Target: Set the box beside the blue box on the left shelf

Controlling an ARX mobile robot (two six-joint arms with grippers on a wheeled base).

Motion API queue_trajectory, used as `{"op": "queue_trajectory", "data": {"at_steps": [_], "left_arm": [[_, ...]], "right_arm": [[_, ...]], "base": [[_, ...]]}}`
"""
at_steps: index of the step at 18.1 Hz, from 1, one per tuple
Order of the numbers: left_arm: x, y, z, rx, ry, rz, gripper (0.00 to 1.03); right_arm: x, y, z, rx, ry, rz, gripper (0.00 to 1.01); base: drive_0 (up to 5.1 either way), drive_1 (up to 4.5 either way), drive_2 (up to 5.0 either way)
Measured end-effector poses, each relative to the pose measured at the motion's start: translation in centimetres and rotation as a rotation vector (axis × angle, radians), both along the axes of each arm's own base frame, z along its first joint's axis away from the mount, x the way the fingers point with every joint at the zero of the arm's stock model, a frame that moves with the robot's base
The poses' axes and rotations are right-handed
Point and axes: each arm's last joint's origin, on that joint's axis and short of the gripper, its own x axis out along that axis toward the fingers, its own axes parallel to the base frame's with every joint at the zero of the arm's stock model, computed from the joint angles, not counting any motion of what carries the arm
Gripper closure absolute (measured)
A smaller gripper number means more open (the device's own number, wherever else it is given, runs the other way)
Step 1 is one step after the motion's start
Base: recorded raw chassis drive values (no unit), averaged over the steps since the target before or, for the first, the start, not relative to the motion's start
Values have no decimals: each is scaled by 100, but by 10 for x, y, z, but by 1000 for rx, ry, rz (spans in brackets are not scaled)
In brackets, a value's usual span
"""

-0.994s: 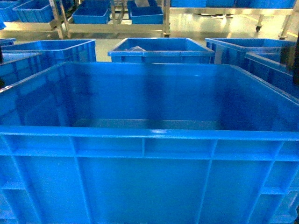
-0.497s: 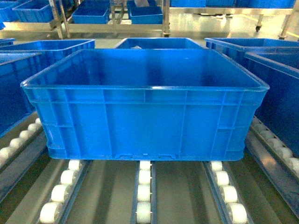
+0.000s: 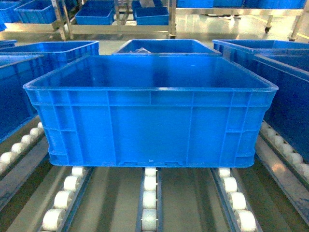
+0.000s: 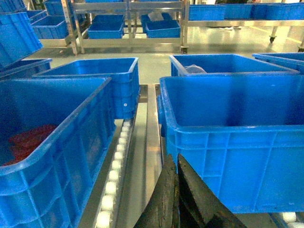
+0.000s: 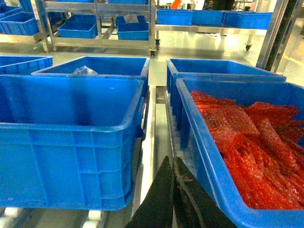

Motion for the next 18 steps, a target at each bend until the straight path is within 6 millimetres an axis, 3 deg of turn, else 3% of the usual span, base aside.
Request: {"op": "queue_trajectory", "data": {"at_steps": [3,9,18], "left_arm": [[-16,0,-9,0,-1,1,102],[-35,0,-21,-1,-16,0,102],[-53,0,-19,-1,-26,1,102]], "right_arm": [[-15,-14,-8,-1,-5,-14,100],[-34,-13,-24,-1,1,5,100],[-52,-13,-21,-1,-20,5,100]], "base": [[0,0,0],[0,0,0],[0,0,0]]}}
